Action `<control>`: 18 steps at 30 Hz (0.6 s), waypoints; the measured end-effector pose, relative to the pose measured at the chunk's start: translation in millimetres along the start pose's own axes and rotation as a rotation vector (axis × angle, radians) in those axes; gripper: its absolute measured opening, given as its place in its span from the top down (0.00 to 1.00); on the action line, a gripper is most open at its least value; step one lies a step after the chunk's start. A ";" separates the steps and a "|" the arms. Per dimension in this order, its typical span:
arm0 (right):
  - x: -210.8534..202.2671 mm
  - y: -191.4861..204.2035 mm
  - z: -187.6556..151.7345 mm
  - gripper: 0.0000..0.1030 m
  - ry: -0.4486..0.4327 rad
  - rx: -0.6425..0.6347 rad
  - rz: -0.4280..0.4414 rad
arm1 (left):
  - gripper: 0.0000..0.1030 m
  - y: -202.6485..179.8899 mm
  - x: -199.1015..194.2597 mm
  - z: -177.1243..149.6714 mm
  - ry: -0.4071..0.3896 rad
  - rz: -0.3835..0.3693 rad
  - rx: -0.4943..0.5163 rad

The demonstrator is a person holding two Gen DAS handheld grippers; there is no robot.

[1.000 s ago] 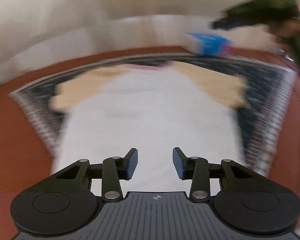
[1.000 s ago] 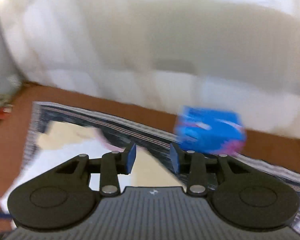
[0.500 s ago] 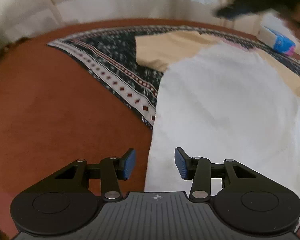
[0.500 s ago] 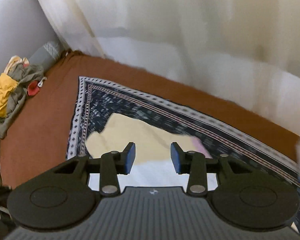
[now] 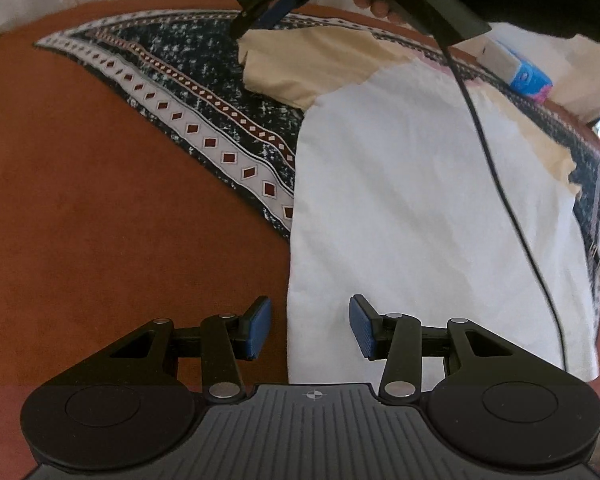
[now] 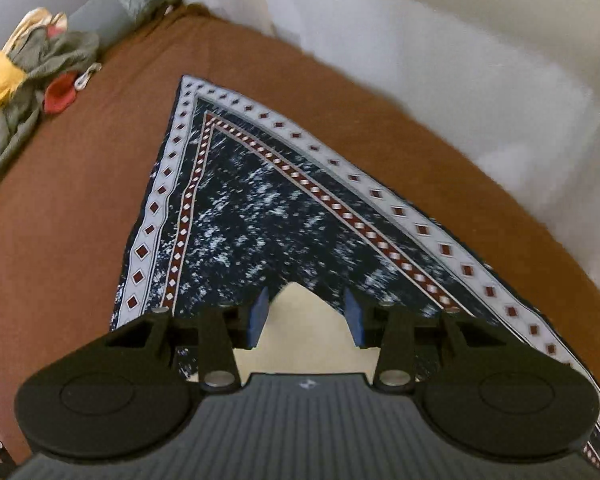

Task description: Fold clothes

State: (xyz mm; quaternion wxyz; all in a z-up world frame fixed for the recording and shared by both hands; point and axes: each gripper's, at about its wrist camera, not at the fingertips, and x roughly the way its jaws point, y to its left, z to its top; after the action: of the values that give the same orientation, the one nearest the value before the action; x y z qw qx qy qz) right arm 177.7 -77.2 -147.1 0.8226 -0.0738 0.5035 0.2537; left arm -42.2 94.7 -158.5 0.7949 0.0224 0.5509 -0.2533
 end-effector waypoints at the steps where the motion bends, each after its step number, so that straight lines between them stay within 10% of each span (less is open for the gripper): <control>1: 3.6 1.5 2.1 0.55 0.010 -0.011 0.001 | 0.46 1.4 0.0 0.7 0.001 -0.004 -0.002; 2: 7.2 3.1 4.3 0.55 0.020 -0.023 0.002 | 0.51 2.8 0.0 1.4 0.002 -0.007 -0.004; 4: 11.7 1.5 7.0 0.57 0.040 -0.026 0.010 | 0.93 7.3 0.1 2.2 0.009 -0.015 -0.017; 6: 12.8 -1.4 10.7 0.80 0.051 -0.022 0.024 | 1.00 12.3 1.9 2.2 0.011 -0.024 -0.037; 7: 12.6 -3.4 12.3 0.96 0.059 -0.015 0.036 | 1.00 13.7 0.8 2.2 0.009 -0.023 -0.038; 18: 19.3 -16.9 20.2 0.97 -0.022 0.074 -0.017 | 1.00 18.3 -5.9 -8.6 0.018 0.020 -0.040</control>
State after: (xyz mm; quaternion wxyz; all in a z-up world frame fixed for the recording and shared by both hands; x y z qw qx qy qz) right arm 209.0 -77.5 -156.4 0.8324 -0.0447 0.5028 0.2287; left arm -43.4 115.5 -161.1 0.7928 0.0145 0.5625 -0.2341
